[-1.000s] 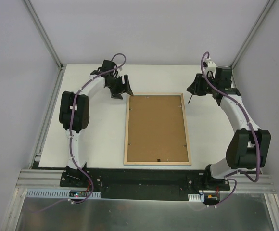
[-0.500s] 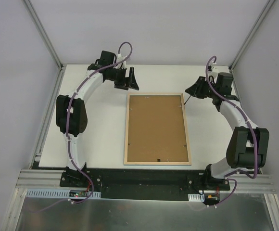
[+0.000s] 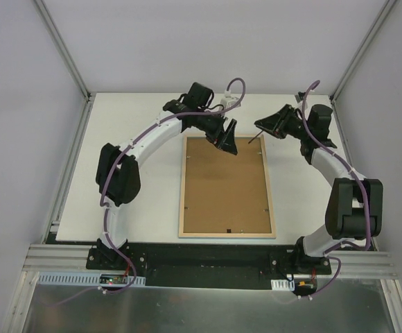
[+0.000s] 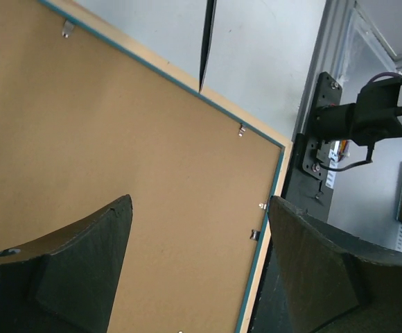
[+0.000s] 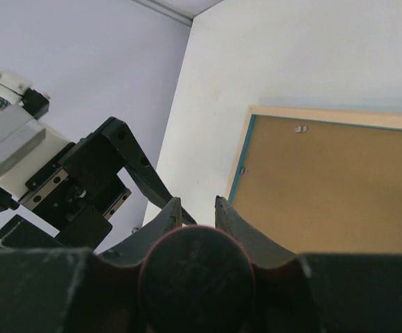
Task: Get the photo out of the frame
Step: Adjust the screwdriver.
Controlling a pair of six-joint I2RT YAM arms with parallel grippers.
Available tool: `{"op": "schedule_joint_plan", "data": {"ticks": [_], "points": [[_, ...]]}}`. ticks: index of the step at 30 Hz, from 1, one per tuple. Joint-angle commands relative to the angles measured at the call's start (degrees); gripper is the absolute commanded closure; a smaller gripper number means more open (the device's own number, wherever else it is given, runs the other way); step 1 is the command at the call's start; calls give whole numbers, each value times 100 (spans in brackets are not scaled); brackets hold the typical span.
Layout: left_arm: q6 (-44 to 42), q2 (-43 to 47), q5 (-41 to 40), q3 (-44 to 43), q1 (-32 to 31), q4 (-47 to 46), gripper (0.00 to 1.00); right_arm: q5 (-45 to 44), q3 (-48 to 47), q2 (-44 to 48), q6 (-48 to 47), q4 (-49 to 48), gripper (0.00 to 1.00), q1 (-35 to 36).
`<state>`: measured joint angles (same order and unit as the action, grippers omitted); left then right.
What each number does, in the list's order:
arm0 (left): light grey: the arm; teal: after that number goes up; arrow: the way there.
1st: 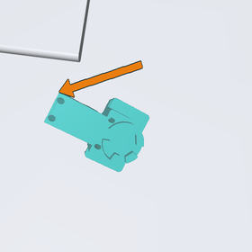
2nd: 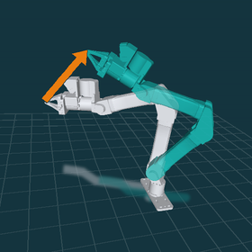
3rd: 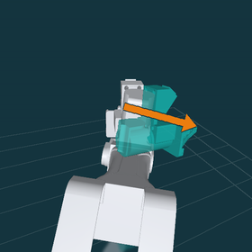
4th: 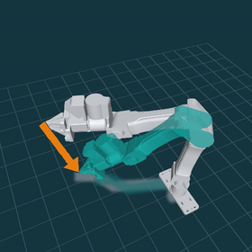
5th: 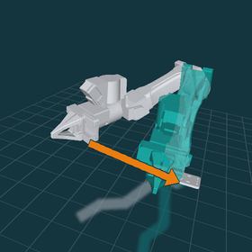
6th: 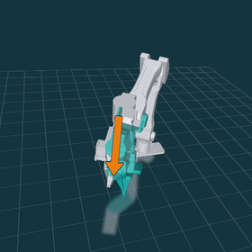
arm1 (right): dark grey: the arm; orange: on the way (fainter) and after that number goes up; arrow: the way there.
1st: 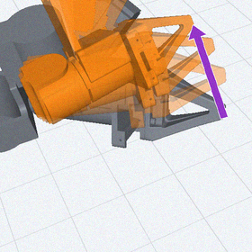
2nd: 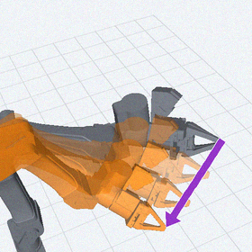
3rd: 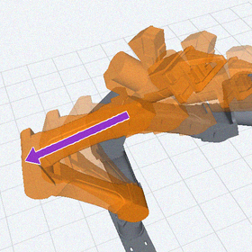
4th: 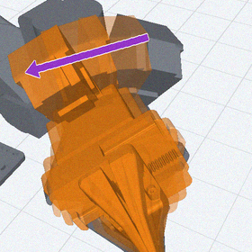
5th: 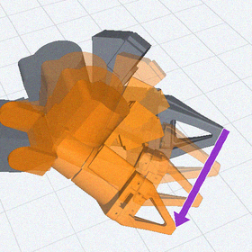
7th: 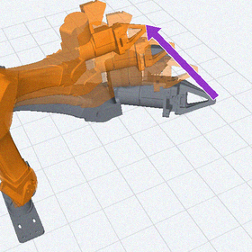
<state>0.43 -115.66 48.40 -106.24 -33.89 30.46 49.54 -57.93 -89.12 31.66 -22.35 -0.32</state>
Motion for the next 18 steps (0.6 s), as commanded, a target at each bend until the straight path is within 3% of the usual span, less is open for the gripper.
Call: {"op": "schedule_joint_plan", "data": {"ticks": [1,10,18], "points": [[131,-203,749,-424,-21,-66,25,135,98,264,517,-789,99,260],[335,-379,592,-626,-223,-110,31,276,107,158,710,-762,99,576],[502,-396,732,-749,-329,-137,43,223,72,-26,710,-710,99,814]]}}
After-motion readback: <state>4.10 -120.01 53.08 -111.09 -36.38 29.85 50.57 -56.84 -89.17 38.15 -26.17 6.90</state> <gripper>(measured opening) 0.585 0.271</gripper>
